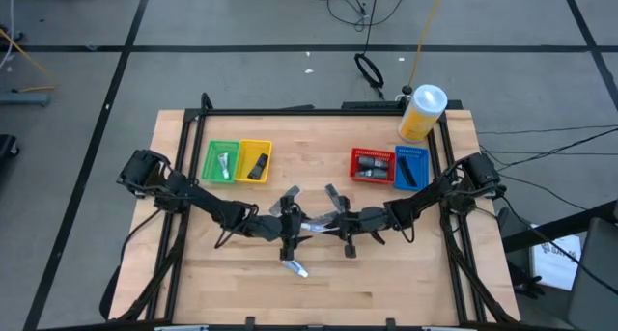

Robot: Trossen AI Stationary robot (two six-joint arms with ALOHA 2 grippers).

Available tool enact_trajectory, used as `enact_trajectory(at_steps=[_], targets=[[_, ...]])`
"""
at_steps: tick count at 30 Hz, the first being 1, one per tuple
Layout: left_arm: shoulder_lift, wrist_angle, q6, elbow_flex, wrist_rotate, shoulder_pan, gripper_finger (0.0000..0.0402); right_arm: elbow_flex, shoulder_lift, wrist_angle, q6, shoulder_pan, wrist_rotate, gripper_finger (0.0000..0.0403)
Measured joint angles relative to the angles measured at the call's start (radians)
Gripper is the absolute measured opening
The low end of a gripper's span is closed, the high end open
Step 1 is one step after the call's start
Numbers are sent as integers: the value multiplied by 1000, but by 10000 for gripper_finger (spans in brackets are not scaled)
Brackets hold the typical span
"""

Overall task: Pick & Place Travel size toiletries
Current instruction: Put the toothpaste into the green bin

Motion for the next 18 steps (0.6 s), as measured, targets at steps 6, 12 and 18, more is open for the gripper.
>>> enact_trajectory(at_steps=[6,12,18], targets=[[0,-6,9,0,2,4,139,0,0,6,-3,0,0,35],[0,-32,11,0,10,13,80,-1,1,34,-3,-1,-4,38],[-3,-58,10,0,38,10,58,-1,1,38,-1,0,-7,70]])
